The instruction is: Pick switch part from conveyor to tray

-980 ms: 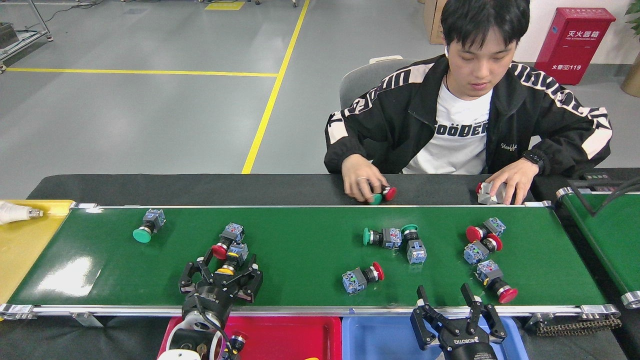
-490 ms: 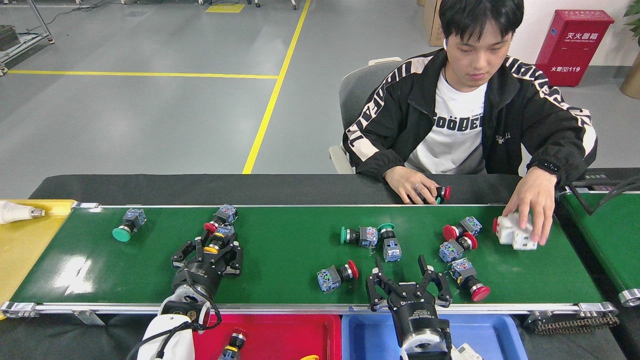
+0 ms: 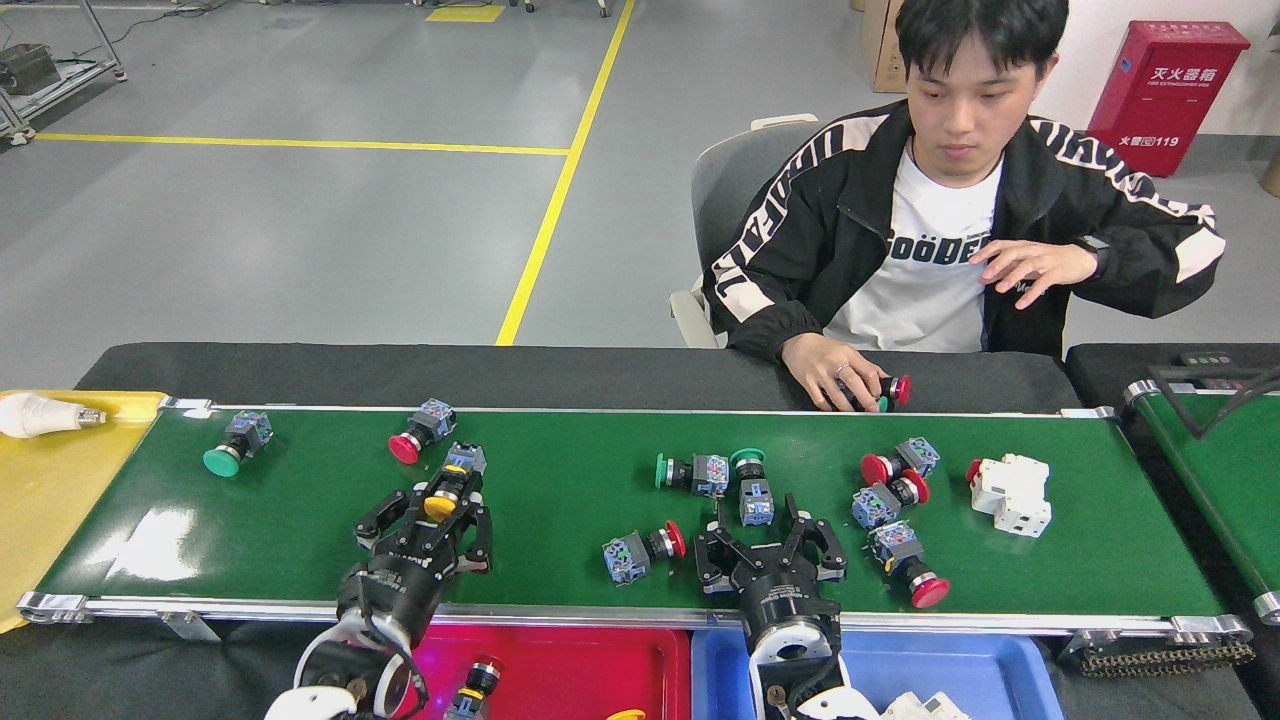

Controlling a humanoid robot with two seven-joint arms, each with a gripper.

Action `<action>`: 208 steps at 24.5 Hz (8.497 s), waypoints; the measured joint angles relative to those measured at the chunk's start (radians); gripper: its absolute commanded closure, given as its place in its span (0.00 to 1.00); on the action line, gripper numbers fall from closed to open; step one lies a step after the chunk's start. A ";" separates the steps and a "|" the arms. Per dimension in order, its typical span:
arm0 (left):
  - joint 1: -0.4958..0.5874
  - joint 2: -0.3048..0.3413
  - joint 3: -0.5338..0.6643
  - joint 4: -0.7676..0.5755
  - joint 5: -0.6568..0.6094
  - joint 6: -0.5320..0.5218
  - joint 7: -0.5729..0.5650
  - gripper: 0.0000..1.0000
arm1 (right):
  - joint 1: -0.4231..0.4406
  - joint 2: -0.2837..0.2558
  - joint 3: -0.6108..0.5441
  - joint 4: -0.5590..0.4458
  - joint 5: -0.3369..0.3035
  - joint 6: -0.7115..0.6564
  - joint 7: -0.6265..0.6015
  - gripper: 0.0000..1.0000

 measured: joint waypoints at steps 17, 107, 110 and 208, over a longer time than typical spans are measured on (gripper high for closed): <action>0.077 -0.071 0.342 0.001 0.047 -0.120 0.019 0.00 | 0.211 -0.322 -0.015 -0.482 -0.306 -0.379 0.000 0.89; 0.139 -0.054 0.385 -0.052 0.158 0.098 -0.007 0.00 | 0.555 -0.301 -0.431 -0.492 -0.409 -1.087 0.041 0.04; 0.135 -0.051 0.297 -0.065 0.130 0.103 -0.008 0.00 | 0.545 -0.276 -0.452 -0.492 -0.409 -1.087 0.061 0.04; -0.273 -0.022 0.286 0.394 -0.040 0.160 -0.071 0.00 | 0.511 -0.215 -0.466 -0.526 -0.246 -0.401 -0.181 0.03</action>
